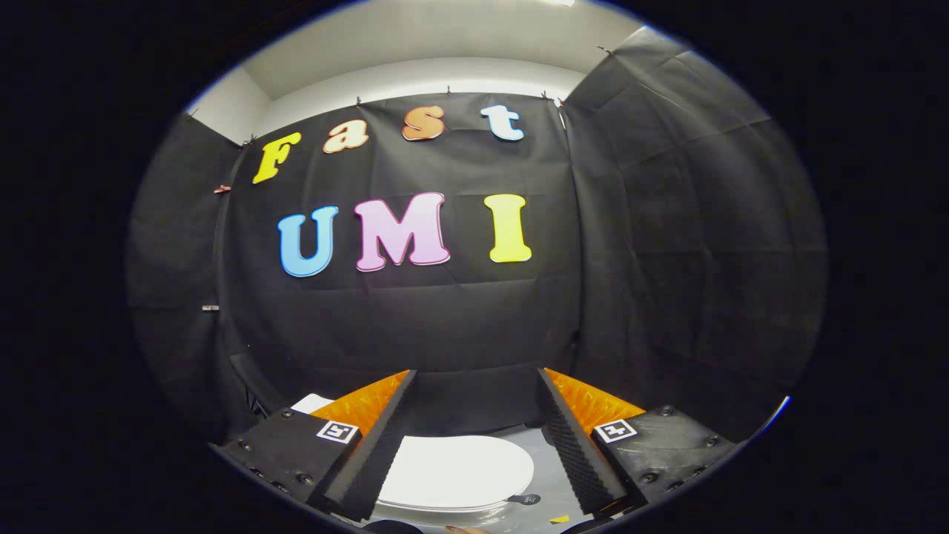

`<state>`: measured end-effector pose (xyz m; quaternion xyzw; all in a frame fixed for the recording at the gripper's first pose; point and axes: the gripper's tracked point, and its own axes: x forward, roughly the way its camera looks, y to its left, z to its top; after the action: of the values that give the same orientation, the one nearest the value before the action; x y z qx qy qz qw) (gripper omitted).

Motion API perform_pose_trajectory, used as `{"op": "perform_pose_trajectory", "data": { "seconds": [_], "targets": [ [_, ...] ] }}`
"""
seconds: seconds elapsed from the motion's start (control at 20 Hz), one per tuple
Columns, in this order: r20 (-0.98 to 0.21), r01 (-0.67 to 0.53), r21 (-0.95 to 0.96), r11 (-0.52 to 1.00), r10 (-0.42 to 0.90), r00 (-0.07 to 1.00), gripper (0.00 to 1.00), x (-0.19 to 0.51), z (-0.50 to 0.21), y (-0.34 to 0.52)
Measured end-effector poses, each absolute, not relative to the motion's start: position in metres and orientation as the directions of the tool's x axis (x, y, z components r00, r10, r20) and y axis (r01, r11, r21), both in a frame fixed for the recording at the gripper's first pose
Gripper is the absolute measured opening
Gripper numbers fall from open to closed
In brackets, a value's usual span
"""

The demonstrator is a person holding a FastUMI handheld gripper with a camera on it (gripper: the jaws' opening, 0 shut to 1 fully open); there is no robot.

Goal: Open the toilet lid.

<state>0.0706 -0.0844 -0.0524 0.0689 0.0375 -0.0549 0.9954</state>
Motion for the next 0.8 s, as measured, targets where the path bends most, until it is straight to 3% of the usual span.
{"op": "perform_pose_trajectory", "data": {
  "seconds": [0.8],
  "targets": [
    [-0.406,0.332,0.468,0.819,-0.134,0.904,0.98,0.132,-0.275,-0.192]
  ]
}}
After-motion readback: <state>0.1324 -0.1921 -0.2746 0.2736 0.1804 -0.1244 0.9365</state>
